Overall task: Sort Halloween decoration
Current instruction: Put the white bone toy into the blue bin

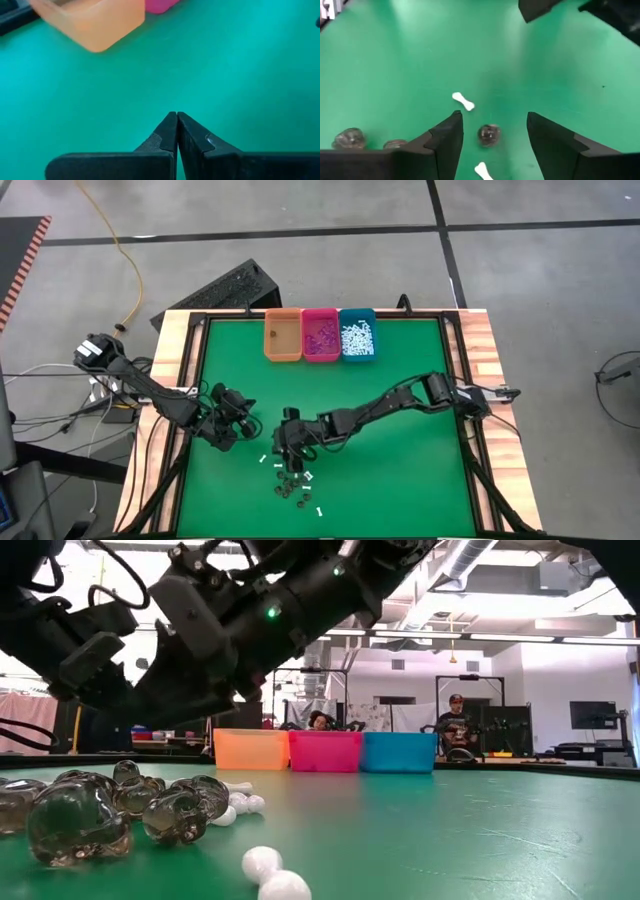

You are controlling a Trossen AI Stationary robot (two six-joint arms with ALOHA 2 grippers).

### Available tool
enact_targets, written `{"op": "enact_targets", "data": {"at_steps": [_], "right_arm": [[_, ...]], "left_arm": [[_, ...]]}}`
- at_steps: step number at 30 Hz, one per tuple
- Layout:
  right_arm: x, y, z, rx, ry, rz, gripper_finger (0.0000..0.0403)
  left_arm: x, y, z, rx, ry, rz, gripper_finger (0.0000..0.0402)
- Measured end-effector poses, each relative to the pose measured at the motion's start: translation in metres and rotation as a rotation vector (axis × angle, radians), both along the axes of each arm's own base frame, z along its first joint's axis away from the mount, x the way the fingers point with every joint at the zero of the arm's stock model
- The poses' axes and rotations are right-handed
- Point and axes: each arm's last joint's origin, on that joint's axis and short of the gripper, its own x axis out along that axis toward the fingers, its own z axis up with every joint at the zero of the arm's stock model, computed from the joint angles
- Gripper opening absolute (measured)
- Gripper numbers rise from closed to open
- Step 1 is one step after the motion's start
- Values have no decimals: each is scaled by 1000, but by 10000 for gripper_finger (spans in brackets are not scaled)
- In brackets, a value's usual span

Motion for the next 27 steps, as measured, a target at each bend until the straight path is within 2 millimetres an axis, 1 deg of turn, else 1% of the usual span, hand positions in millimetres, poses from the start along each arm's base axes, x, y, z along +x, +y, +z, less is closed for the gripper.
{"op": "enact_targets", "data": {"at_steps": [3,6,8,14,17,19,23,27], "right_arm": [[2,-6,0,3,-4,-11,248],[5,-8,-6,9,-20,-11,246],[8,-7,-17,19,-16,5,245],[12,-4,-33,32,-17,1,245],[12,-6,-46,43,14,-10,244],[12,-6,-47,42,19,-12,243],[12,-6,-47,41,19,-15,226],[13,-9,-46,38,17,-26,189]], "left_arm": [[-2,1,-3,-16,-6,18,0],[-2,1,-3,-16,-9,18,0],[-2,1,-3,-16,-11,18,0],[-1,1,-3,-10,-10,11,0],[-1,1,-2,-12,-13,11,0],[-1,1,-2,-12,-13,10,0],[-1,1,-2,-12,-13,10,0],[-1,1,-2,-12,-14,10,0]]}}
